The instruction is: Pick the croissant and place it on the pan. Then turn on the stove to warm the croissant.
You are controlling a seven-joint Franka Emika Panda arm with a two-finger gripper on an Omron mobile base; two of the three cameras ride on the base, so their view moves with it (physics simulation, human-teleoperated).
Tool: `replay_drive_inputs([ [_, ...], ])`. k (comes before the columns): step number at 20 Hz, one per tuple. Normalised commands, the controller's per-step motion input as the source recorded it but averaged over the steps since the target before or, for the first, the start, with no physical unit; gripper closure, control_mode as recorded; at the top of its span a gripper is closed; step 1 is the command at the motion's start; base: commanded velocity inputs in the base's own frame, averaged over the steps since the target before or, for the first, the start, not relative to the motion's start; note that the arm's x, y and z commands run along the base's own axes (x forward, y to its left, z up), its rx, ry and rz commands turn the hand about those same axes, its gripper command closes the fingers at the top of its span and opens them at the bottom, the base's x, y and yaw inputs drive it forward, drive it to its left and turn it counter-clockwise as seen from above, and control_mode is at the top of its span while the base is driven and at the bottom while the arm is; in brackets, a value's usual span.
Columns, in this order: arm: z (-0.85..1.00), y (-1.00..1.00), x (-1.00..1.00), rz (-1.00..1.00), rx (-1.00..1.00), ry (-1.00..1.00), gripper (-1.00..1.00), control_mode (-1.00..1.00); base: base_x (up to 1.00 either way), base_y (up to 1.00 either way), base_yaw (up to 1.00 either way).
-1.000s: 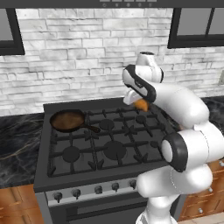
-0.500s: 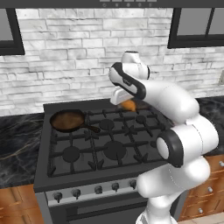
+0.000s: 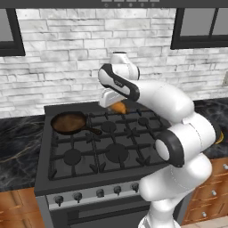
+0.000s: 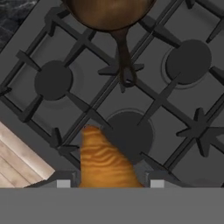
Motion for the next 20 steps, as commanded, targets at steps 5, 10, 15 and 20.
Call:
replay_drive_inputs([
  [5, -0.02, 0.33, 0.0, 0.01, 0.0, 0.0, 1.0, -1.0, 0.0, 0.0, 0.0],
  [10, -0.1, 0.23, 0.0, 0.0, 0.0, 0.0, 1.0, -1.0, 0.0, 0.0, 0.0],
  [15, -0.11, 0.32, 0.01, 0.0, 0.0, 0.0, 1.0, -1.0, 0.0, 0.0, 0.0],
  [20, -0.11, 0.39, 0.02, 0.0, 0.0, 0.0, 1.0, -1.0, 0.0, 0.0, 0.0],
])
